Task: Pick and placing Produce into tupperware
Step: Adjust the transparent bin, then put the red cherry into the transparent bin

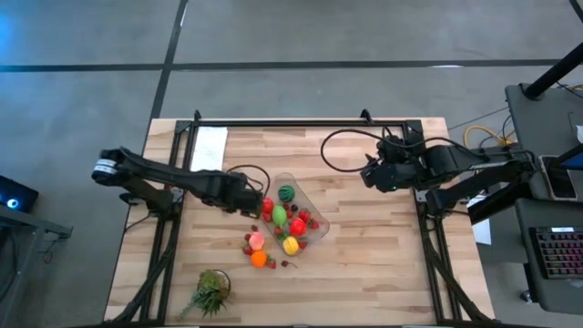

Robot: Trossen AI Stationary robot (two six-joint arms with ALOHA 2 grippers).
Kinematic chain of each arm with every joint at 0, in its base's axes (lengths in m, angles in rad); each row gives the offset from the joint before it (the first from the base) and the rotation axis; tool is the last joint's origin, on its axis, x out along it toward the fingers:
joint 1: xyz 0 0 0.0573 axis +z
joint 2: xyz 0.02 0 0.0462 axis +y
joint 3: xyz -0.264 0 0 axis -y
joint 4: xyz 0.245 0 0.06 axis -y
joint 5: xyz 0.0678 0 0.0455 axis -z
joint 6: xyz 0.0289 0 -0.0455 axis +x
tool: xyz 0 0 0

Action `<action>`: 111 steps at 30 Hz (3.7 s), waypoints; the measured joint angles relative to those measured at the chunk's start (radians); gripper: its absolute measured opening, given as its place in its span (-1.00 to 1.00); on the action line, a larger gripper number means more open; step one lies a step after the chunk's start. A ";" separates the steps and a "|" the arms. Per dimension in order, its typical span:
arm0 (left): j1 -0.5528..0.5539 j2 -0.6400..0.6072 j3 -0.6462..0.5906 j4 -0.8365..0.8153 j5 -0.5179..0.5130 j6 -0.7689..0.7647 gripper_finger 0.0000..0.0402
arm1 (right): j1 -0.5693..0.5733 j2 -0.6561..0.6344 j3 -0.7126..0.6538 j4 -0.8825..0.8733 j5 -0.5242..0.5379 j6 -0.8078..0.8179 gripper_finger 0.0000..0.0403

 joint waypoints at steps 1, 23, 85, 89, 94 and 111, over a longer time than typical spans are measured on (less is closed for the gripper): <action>-0.001 0.009 -0.005 0.021 0.001 -0.012 -0.05 | 0.000 0.001 0.000 0.003 0.008 -0.002 0.18; 0.064 0.192 0.003 0.321 -0.073 0.195 -0.05 | -0.002 0.012 0.000 0.054 0.011 -0.031 0.18; 0.036 -0.054 -0.503 0.378 0.002 -0.176 -0.50 | -0.075 0.012 0.001 0.168 0.001 -0.035 0.18; 0.036 -0.054 -0.500 0.379 -0.001 -0.172 -0.63 | -0.075 0.012 0.001 0.168 0.002 -0.035 0.18; 0.036 -0.069 -0.470 0.378 -0.070 -0.143 -0.66 | -0.075 0.012 0.001 0.168 0.002 -0.034 0.18; 0.046 -0.234 -0.200 0.928 -0.148 0.678 -0.67 | -0.075 0.012 0.000 0.168 0.002 -0.033 0.18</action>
